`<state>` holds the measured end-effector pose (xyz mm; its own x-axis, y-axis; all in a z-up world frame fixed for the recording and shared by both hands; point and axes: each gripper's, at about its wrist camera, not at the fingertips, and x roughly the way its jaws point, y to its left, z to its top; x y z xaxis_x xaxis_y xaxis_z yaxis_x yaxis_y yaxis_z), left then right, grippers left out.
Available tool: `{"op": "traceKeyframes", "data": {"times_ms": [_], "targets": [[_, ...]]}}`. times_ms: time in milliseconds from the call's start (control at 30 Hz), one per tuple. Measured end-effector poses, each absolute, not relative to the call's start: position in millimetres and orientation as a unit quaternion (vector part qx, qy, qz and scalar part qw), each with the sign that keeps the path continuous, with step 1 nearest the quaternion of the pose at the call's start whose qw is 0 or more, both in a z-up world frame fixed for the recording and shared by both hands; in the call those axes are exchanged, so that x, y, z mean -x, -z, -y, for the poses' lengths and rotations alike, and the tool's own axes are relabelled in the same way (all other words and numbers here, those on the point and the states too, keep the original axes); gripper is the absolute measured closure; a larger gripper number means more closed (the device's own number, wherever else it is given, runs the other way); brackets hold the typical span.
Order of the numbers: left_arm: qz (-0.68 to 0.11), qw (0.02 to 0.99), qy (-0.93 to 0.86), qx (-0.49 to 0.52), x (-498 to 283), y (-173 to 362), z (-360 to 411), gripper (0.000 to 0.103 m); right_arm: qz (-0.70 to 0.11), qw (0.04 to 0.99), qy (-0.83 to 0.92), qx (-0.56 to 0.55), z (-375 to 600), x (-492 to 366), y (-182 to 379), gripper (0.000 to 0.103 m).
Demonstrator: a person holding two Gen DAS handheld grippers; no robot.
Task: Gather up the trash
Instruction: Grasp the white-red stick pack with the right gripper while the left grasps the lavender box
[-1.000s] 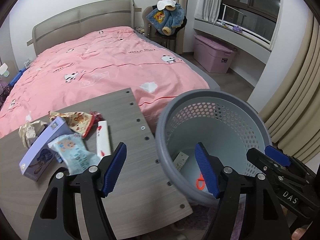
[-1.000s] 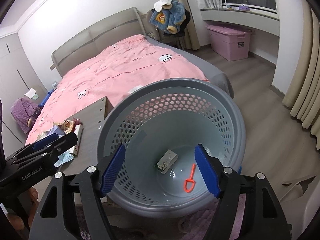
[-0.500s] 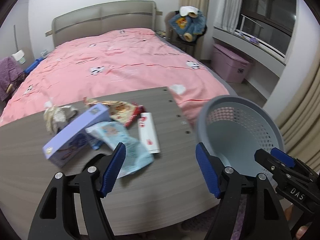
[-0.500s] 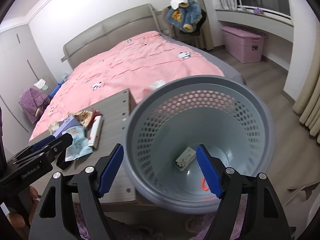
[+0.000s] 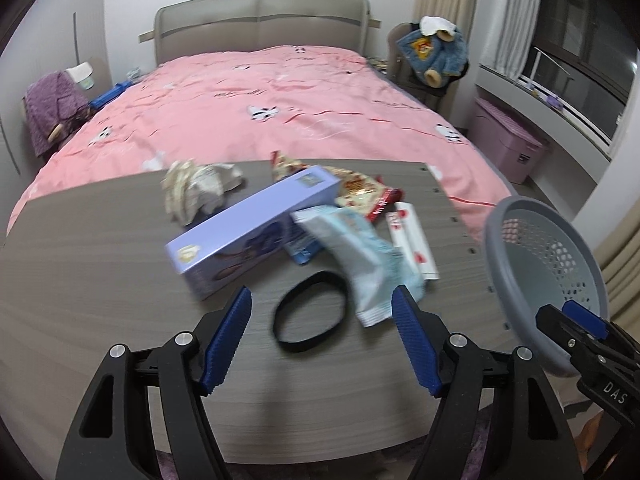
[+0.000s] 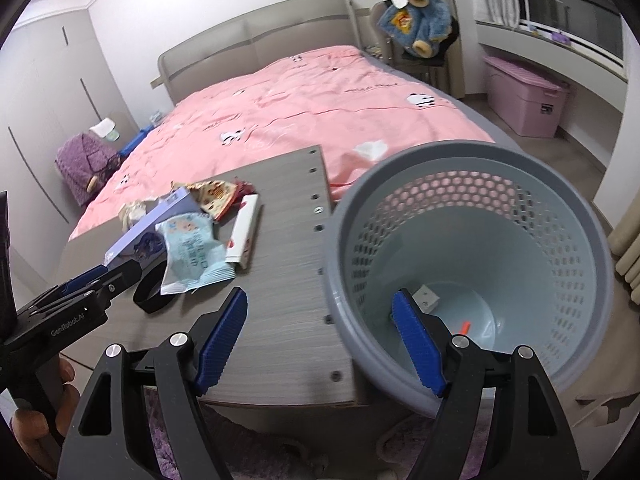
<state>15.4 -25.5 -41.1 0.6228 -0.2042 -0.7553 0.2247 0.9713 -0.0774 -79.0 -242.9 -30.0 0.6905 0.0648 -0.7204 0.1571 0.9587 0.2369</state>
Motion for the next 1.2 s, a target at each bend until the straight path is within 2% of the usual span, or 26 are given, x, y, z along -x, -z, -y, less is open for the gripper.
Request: {"op": "traceKeyframes", "data": {"times_ms": [933, 1200], "targets": [[-0.425, 0.903, 0.057, 0.017, -46.9, 48.5, -45.0, 0.033, -0.438, 0.895, 0.021, -0.087, 187.8, -32.2, 47.9, 0.03], [-0.425, 0.904, 0.054, 0.016, -50.0, 47.9, -47.6, 0.033, -0.459, 0.885, 0.03, -0.071, 179.6, -51.4, 60.1, 0.039]]}}
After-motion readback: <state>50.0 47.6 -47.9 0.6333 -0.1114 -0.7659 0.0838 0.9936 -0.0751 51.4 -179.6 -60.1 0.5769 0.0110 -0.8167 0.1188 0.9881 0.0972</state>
